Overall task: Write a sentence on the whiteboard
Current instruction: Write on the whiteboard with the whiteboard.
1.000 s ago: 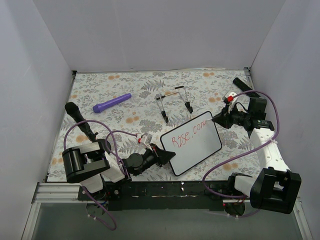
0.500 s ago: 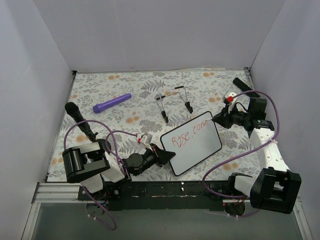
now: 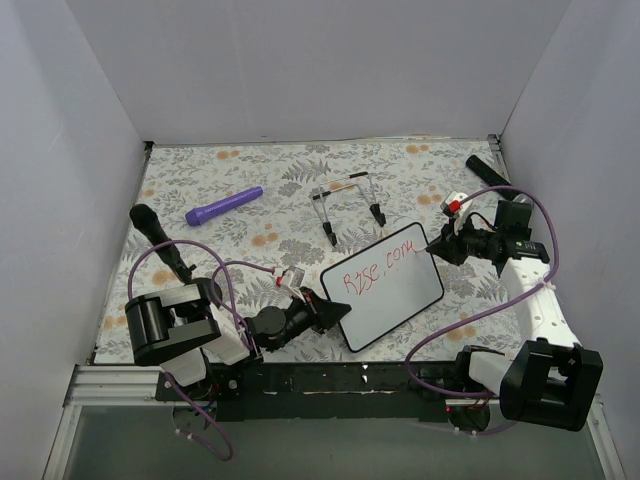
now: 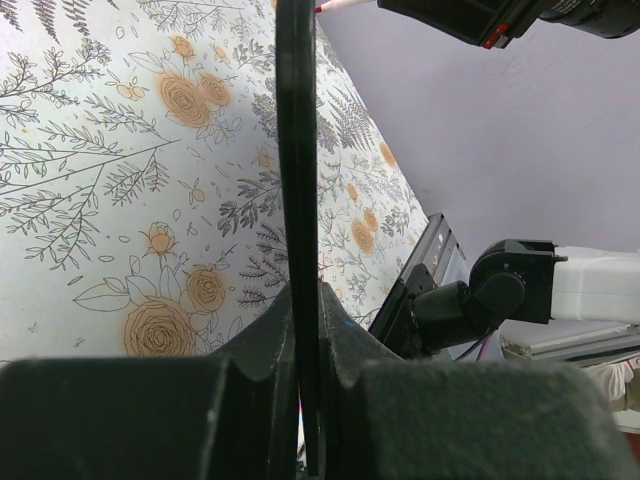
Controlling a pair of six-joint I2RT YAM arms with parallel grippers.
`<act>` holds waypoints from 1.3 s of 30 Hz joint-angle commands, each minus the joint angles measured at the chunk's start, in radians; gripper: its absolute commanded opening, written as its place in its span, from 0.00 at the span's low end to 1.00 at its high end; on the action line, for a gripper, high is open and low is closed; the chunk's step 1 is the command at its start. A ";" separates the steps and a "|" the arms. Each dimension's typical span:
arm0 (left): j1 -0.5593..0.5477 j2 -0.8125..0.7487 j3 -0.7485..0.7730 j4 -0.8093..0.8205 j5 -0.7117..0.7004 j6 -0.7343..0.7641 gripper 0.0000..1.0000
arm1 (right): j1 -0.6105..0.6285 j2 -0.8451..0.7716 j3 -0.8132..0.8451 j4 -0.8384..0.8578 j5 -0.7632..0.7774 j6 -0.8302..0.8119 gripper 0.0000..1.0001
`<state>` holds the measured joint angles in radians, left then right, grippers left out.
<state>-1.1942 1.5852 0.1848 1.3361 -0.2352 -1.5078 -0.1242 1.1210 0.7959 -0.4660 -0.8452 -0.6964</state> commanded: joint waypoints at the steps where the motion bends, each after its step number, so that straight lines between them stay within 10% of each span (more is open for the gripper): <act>1: -0.008 0.018 -0.005 0.179 0.039 0.069 0.00 | 0.000 -0.026 -0.004 -0.025 0.072 -0.023 0.01; 39: -0.008 0.024 -0.005 0.181 0.042 0.066 0.00 | 0.031 -0.036 0.032 0.127 -0.043 0.138 0.01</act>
<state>-1.1946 1.5990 0.1898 1.3399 -0.2180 -1.4891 -0.0975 1.1202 0.8326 -0.3790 -0.8936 -0.5606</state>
